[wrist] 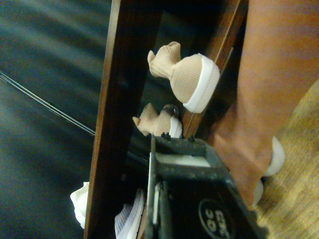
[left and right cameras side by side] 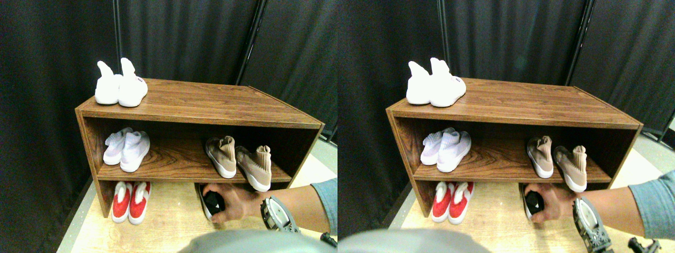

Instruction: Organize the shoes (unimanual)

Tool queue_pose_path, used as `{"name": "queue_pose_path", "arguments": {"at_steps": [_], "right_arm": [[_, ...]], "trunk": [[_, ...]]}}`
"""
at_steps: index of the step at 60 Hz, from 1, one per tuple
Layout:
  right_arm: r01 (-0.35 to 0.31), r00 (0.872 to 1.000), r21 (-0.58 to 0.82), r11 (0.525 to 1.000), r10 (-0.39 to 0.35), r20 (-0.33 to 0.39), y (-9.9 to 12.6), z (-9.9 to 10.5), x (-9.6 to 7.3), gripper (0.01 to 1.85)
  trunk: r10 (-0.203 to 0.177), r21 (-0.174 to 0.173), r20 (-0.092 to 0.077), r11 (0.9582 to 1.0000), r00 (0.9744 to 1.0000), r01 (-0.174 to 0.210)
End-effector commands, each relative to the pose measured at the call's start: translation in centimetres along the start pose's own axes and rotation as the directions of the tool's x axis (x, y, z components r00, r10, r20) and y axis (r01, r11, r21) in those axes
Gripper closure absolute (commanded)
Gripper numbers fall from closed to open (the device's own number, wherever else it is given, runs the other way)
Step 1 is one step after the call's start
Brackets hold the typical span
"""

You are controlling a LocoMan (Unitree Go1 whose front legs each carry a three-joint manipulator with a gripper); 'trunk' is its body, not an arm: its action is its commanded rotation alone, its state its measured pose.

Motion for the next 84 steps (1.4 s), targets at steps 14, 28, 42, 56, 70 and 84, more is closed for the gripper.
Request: {"name": "queue_pose_path", "arguments": {"at_steps": [14, 28, 42, 56, 70, 84], "right_arm": [[-0.038, 0.999, 0.012, 0.999, 0.038, 0.009, 0.7, -0.1, 0.3, 1.8], [-0.037, 0.999, 0.025, 0.999, 0.037, 0.002, 0.6, -0.2, 0.5, 1.8], [-0.036, 0.999, 0.015, 0.999, 0.036, 0.0, 0.6, -0.2, 0.6, 1.8], [-0.049, 0.999, -0.01, 0.999, 0.049, -0.007, 1.0, 0.2, 0.4, 1.8], [-0.006, 1.0, 0.001, 1.0, 0.006, 0.027, 1.5, 1.0, 0.1, 1.49], [0.007, 0.999, -0.052, 0.999, -0.005, 0.04, 1.5, 1.7, 0.5, 0.25]], "trunk": [[0.004, -0.019, -0.029, 0.9998, 0.9996, -0.004], [0.006, -0.023, -0.028, 0.9997, 0.9996, -0.007], [0.004, -0.023, -0.029, 0.9997, 0.9996, -0.005], [-0.005, -0.017, -0.032, 0.9998, 0.9995, 0.005], [-0.017, -0.012, -0.032, 0.9998, 0.9993, 0.016], [-0.02, -0.009, -0.03, 0.9998, 0.9993, 0.019]]}}
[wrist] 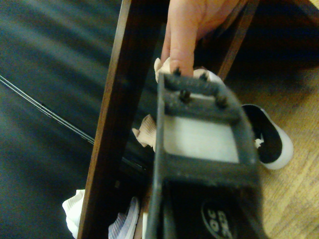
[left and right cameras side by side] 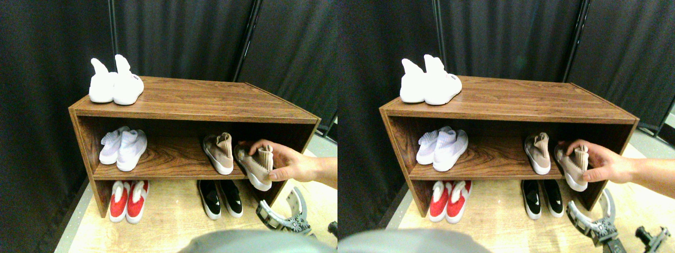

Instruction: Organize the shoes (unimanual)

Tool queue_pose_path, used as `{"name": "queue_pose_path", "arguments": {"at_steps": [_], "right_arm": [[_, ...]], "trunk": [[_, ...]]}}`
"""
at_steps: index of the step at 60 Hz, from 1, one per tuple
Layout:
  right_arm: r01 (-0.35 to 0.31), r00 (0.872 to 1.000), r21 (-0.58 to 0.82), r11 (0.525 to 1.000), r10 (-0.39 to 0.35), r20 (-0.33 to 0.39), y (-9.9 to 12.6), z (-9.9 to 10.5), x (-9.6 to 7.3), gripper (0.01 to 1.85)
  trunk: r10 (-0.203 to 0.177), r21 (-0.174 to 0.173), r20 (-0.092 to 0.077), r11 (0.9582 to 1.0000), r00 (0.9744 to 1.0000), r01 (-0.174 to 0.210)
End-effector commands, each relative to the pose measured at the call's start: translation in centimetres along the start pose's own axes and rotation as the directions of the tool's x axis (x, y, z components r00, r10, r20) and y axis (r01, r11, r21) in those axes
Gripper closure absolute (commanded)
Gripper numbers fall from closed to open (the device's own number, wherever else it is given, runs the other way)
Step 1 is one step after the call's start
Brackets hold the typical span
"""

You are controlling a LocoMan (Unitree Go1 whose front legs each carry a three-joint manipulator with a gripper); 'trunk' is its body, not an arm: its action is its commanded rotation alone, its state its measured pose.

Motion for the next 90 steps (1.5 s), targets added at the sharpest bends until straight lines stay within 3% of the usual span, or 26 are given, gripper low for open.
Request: {"name": "queue_pose_path", "arguments": {"at_steps": [1, 29, 47, 90], "right_arm": [[-0.035, 0.999, -0.032, 0.999, 0.035, 0.01, 0.7, 0.2, 0.5, 0.25], [-0.035, 0.999, -0.013, 0.999, 0.035, 0.036, 0.5, 0.0, 1.4, 0.29], [0.028, 1.0, 0.074, 0.997, -0.029, 0.012, -1.5, 1.3, 4.9, 0.33], [0.139, 0.99, 0.16, 0.977, -0.138, -0.012, -3.6, 0.5, 8.9, 0.42]], "trunk": [[0.001, -0.014, -0.017, 0.9999, 0.9999, -0.001], [0.004, -0.017, -0.023, 0.9998, 0.9997, -0.004], [-0.006, -0.011, -0.039, 0.9999, 0.9992, 0.006], [0.009, -0.028, -0.047, 0.9995, 0.9989, -0.01]]}}
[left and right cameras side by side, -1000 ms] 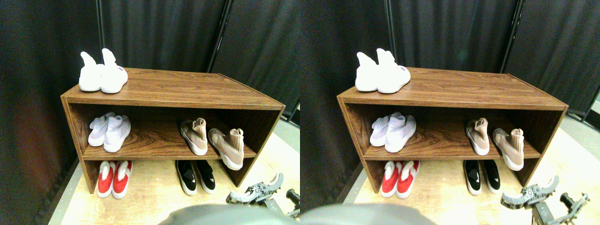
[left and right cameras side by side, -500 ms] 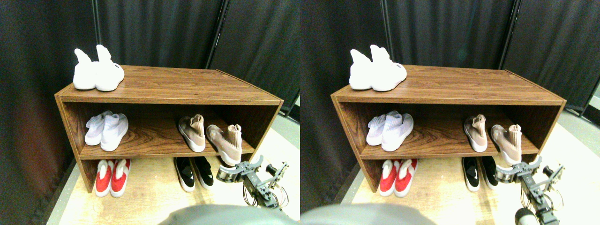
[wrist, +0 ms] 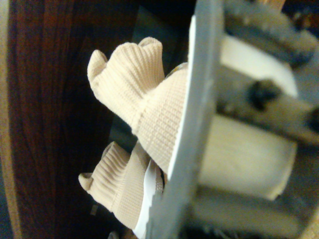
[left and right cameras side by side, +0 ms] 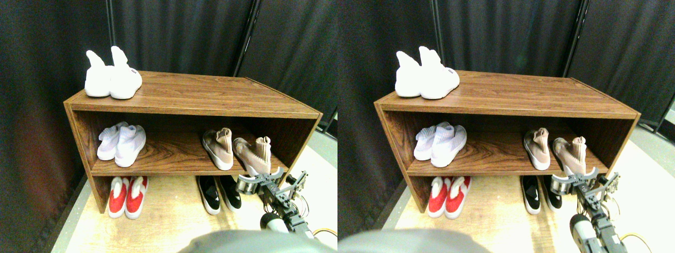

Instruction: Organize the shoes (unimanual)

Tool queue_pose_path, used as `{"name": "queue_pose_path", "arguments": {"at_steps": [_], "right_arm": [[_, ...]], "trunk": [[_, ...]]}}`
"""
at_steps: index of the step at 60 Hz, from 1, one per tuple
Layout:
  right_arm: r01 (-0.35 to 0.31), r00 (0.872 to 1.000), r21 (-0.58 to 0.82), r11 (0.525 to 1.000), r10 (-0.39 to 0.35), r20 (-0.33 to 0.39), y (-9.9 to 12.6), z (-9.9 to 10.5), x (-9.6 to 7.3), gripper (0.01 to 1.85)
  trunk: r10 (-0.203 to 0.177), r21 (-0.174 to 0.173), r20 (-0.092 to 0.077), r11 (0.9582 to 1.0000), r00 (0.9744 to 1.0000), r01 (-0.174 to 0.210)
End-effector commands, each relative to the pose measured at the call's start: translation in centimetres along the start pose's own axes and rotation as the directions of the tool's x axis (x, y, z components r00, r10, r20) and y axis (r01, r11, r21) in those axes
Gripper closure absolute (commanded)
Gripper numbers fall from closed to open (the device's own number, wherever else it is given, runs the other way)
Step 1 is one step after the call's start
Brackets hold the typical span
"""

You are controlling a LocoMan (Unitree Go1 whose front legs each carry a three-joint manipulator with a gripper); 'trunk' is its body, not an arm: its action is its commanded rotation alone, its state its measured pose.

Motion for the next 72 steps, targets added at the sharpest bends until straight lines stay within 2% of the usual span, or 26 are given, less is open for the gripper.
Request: {"name": "queue_pose_path", "arguments": {"at_steps": [1, 27, 38, 54, 64, 72], "right_arm": [[0.002, 1.0, -0.003, 1.0, -0.002, 0.012, 0.0, 0.1, 0.7, 0.42], [0.033, 0.998, -0.007, 0.999, -0.033, 0.057, -0.6, 0.2, 1.7, 0.51], [0.027, 0.999, 0.004, 1.0, -0.027, 0.039, -0.6, 0.3, 1.7, 0.44], [0.034, 0.998, 0.004, 0.999, -0.034, 0.047, -0.8, 0.2, 2.0, 0.5], [0.023, 0.999, 0.001, 1.0, -0.023, 0.039, -0.7, 0.5, 1.8, 0.46], [0.005, 0.999, -0.001, 1.0, -0.005, 0.042, -0.5, 0.7, 1.2, 0.5]], "trunk": [[0.008, -0.024, -0.021, 0.9997, 0.9998, -0.009], [0.016, -0.025, -0.022, 0.9996, 0.9996, -0.017], [0.017, -0.024, -0.02, 0.9996, 0.9997, -0.017], [0.017, -0.021, -0.021, 0.9996, 0.9996, -0.018], [0.017, -0.021, -0.021, 0.9996, 0.9996, -0.018], [0.017, -0.021, -0.021, 0.9996, 0.9996, -0.018]]}}
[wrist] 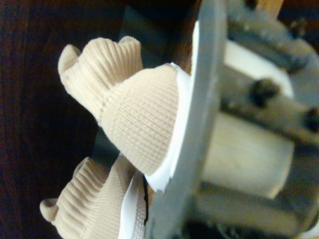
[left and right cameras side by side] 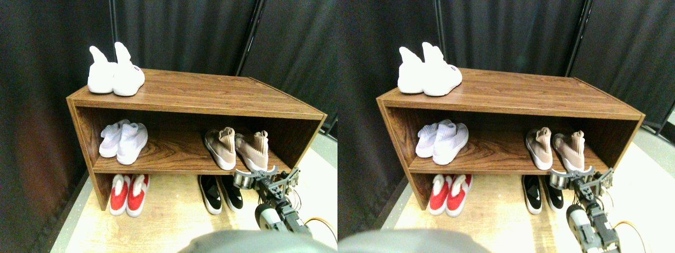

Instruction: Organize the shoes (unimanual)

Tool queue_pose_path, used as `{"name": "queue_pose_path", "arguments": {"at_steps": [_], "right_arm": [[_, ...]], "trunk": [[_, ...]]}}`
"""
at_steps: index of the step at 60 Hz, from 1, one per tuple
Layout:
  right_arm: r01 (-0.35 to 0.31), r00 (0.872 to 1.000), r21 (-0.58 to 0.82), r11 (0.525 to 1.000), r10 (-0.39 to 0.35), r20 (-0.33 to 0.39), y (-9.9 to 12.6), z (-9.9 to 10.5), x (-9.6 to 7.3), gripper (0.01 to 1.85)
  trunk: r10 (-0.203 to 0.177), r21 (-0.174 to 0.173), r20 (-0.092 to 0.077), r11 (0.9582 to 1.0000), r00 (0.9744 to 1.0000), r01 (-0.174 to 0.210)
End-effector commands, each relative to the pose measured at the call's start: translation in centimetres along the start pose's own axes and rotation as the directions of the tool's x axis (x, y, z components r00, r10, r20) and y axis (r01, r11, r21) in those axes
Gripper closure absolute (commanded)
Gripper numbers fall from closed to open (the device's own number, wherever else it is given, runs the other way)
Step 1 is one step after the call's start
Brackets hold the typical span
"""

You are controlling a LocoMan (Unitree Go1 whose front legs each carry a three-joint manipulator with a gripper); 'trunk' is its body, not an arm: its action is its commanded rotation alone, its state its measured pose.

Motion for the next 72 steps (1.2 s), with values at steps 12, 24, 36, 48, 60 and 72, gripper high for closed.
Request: {"name": "queue_pose_path", "arguments": {"at_steps": [12, 24, 36, 48, 60, 72], "right_arm": [[-0.085, 0.996, -0.042, 0.995, 0.085, -0.007, 1.4, 0.8, -2.2, 0.42], [-0.16, 0.986, -0.135, 0.978, 0.165, 0.023, 3.0, 2.7, -5.0, 0.43], [-0.232, 0.96, -0.269, 0.935, 0.264, 0.091, 4.4, 5.0, -6.7, 1.01], [-0.276, 0.911, -0.24, 0.931, 0.333, 0.245, 5.1, 7.4, -6.2, 1.8], [-0.268, 0.915, -0.236, 0.934, 0.323, 0.241, 5.1, 8.6, -4.2, 1.8], [-0.2, 0.922, -0.264, 0.944, 0.272, 0.276, 4.4, 9.4, -2.0, 1.8]], "trunk": [[-0.003, -0.006, -0.012, 1.0, 0.9999, 0.003], [-0.007, -0.004, -0.007, 1.0, 1.0, 0.007], [-0.012, -0.004, -0.003, 0.9999, 0.9999, 0.012], [-0.018, 0.003, -0.002, 0.9998, 0.9998, 0.018], [-0.029, 0.016, -0.004, 0.9994, 0.9996, 0.029], [-0.043, 0.029, -0.005, 0.9987, 0.9991, 0.043]]}}
